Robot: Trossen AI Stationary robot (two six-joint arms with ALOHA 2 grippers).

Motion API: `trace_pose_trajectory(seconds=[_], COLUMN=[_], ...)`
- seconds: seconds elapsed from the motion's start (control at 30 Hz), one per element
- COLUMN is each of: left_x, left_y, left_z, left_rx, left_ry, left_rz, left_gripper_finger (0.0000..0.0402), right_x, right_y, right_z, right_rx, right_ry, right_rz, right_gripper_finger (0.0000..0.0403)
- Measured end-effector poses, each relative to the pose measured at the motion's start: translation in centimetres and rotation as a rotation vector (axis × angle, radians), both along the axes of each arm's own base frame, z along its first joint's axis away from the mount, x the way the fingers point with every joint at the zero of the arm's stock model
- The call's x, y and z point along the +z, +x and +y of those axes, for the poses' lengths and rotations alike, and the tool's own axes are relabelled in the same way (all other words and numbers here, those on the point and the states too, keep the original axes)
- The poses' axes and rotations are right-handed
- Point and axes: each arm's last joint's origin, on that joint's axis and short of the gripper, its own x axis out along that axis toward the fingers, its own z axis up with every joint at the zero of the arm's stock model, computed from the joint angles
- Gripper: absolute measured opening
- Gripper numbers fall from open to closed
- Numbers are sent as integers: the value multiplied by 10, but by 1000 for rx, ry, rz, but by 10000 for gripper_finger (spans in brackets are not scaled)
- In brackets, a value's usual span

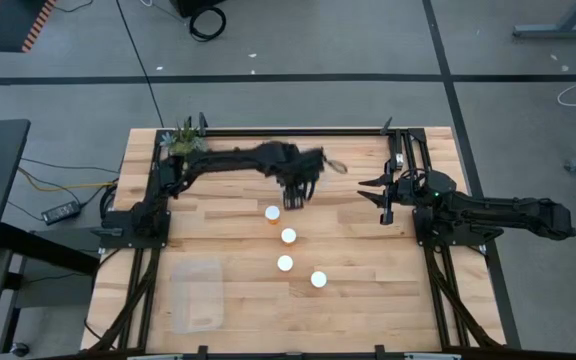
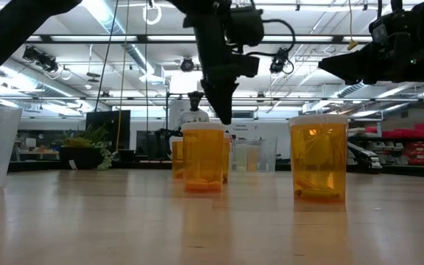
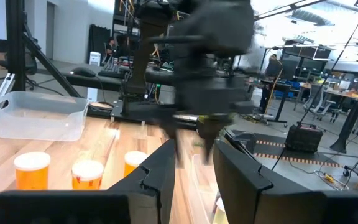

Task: Pick and place medicine bottles into bin by pill shape (circle, oval)
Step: Put the orange capsule bottle into the bottom transparent bin

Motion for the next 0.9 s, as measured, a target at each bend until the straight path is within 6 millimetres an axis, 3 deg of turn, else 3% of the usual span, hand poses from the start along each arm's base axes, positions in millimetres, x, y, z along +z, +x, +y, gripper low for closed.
trace_pose_trajectory(seconds=[0.2, 0.43, 0.9], left_x=[-4, -5, -1], left_y=[-7, -10, -7], left_z=[-43, -74, -57], left_rx=[-9, -15, 23], left_ry=[-40, -54, -89], left_rz=[127, 177, 105], left_gripper_finger=[202, 202, 230], right_x=[0, 0, 0], right_y=[0, 0, 0], right_z=[0, 0, 0], right_rx=[0, 0, 0], right_ry=[0, 0, 0], right_rz=[0, 0, 0], right_gripper_finger=[115, 115, 115])
